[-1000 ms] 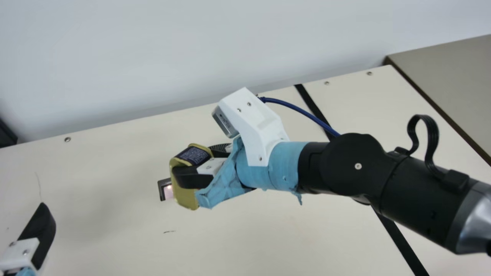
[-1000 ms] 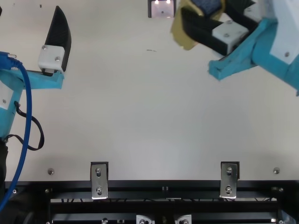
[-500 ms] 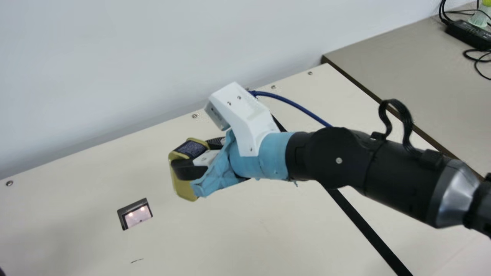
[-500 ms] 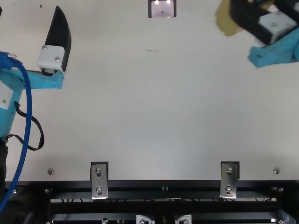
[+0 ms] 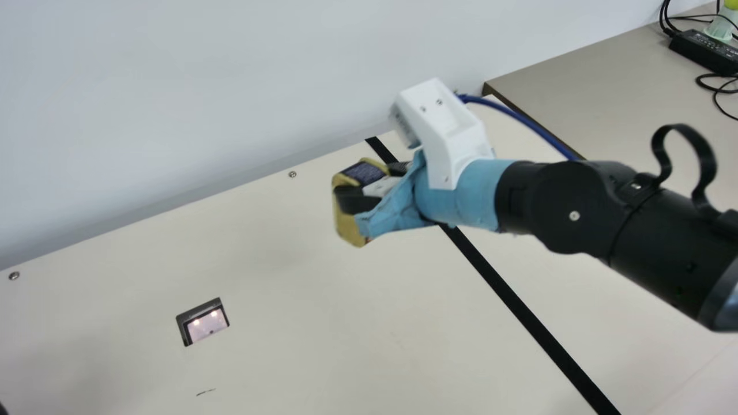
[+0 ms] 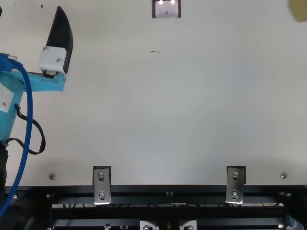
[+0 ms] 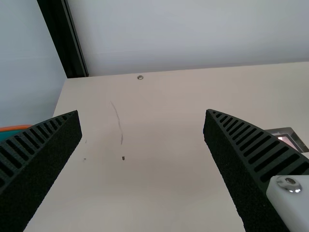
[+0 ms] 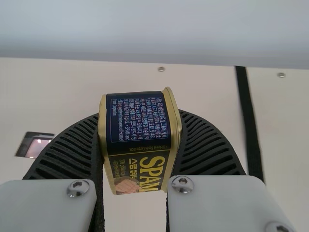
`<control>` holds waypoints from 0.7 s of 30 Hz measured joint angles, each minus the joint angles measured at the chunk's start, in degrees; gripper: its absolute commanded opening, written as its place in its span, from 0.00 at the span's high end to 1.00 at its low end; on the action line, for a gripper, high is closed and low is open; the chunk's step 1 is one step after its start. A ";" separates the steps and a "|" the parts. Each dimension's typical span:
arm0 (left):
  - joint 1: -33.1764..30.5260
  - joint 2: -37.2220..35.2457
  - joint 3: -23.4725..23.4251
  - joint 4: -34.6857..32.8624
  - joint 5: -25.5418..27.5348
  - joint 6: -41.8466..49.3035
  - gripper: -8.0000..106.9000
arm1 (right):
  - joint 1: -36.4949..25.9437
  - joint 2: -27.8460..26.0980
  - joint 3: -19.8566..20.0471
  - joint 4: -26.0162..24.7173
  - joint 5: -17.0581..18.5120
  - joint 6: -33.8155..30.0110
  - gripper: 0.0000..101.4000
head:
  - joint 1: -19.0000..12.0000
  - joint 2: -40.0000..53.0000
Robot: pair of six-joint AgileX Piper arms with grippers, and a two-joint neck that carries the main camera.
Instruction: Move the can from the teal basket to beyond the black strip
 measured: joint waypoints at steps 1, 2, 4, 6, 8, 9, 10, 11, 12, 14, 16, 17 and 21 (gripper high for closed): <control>0.00 0.00 0.00 0.00 0.00 0.00 0.15 | -1.18 0.00 -0.42 -0.80 1.21 -0.14 1.00 | 0.29 0.00; 0.00 0.00 0.00 0.00 0.00 0.00 0.15 | -2.33 0.00 -0.88 -1.42 2.22 -0.57 1.00 | 0.29 0.00; 0.00 0.00 0.00 0.00 0.00 0.00 0.15 | -4.42 0.06 -1.83 -2.18 3.91 -1.41 1.00 | 0.00 0.00; 0.00 0.00 0.00 0.00 0.00 0.00 0.15 | -6.78 0.41 -2.84 -2.79 4.65 -2.71 1.00 | 0.00 0.00; 0.00 0.00 0.00 0.00 0.00 0.00 0.15 | -9.21 1.03 -3.95 -3.61 6.34 -4.27 1.00 | 0.00 0.00; 0.00 0.00 0.00 0.00 0.00 0.00 0.15 | -10.18 1.42 -4.50 -4.04 7.52 -4.86 1.00 | 0.00 0.00; 0.00 0.00 0.00 0.00 0.00 0.00 0.15 | -11.39 1.88 -5.03 -4.66 8.74 -5.75 1.00 | 0.00 0.00; 0.00 0.00 0.00 0.00 0.00 0.00 0.15 | -12.64 2.37 -5.64 -5.18 9.91 -6.55 1.00 | 0.00 0.00; 0.00 0.00 0.00 0.00 0.00 0.00 0.15 | -13.60 2.74 -6.15 -5.44 10.59 -7.25 1.00 | 0.00 0.00; 0.00 0.00 0.00 0.00 0.00 0.00 0.15 | -16.02 3.97 -7.44 -5.98 11.71 -9.03 1.00 | 0.00 0.00; 0.00 0.00 0.00 0.00 0.00 0.00 0.15 | -18.33 5.22 -8.51 -6.82 13.14 -10.94 1.00 | 0.00 0.29; 0.00 0.00 0.00 0.00 0.00 0.00 0.15 | -19.44 5.93 -9.01 -7.32 14.29 -11.88 1.00 | 0.00 0.00; 0.00 0.00 0.00 0.00 0.00 0.00 0.15 | -23.14 8.99 -10.95 -9.81 17.99 -15.06 1.00 | 0.00 0.00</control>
